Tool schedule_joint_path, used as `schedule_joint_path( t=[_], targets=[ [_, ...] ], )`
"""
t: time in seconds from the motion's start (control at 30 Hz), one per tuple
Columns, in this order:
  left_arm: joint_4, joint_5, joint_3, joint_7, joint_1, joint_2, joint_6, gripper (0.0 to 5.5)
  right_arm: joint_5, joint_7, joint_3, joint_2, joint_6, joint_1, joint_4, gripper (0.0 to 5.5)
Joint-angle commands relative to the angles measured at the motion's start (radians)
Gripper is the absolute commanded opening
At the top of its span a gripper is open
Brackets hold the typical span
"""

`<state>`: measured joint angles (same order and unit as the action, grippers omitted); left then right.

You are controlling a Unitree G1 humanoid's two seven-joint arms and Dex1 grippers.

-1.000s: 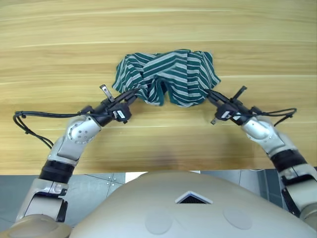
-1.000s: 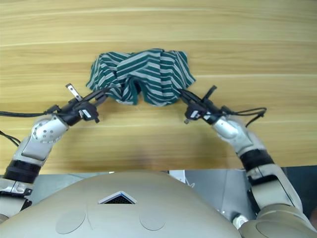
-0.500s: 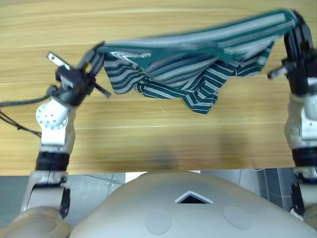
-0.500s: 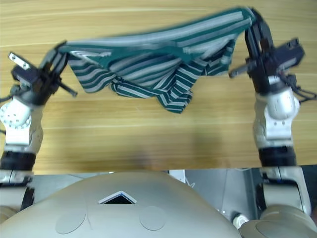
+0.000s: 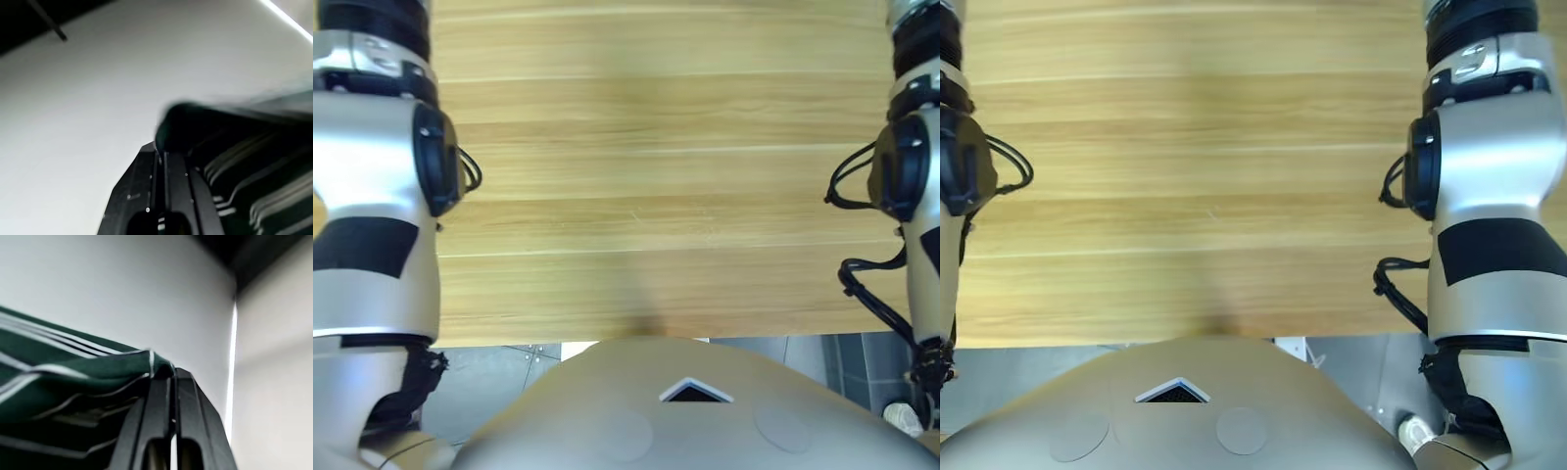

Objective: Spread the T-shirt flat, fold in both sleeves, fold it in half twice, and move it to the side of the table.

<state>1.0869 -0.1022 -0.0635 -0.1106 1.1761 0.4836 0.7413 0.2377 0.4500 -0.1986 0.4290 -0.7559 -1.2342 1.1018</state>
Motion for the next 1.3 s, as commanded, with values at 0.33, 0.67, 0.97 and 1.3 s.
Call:
schedule_joint_path(
  t=[0.33,0.67,0.97,1.3],
  targets=[
    [-0.592,0.061,-0.415,0.820,-1.206,0.309,0.136,0.00,-0.221,-0.908,-0.257,0.369,-0.184,1.183,-0.592,0.03],
    [-0.757,0.238,-0.217,0.835,-1.315,0.306,-0.063,0.00,-0.465,-1.075,-0.051,0.430,-0.063,1.397,-0.746,0.03],
    [-0.820,0.241,-0.131,0.850,-1.411,0.283,-0.081,1.07,-0.520,-1.188,0.036,0.392,-0.033,1.494,-0.825,1.44],
    [-1.095,0.407,-0.019,0.893,-1.553,0.287,-0.113,2.08,-0.473,-1.134,0.148,0.320,0.013,1.485,-0.887,2.68]
  ],
)
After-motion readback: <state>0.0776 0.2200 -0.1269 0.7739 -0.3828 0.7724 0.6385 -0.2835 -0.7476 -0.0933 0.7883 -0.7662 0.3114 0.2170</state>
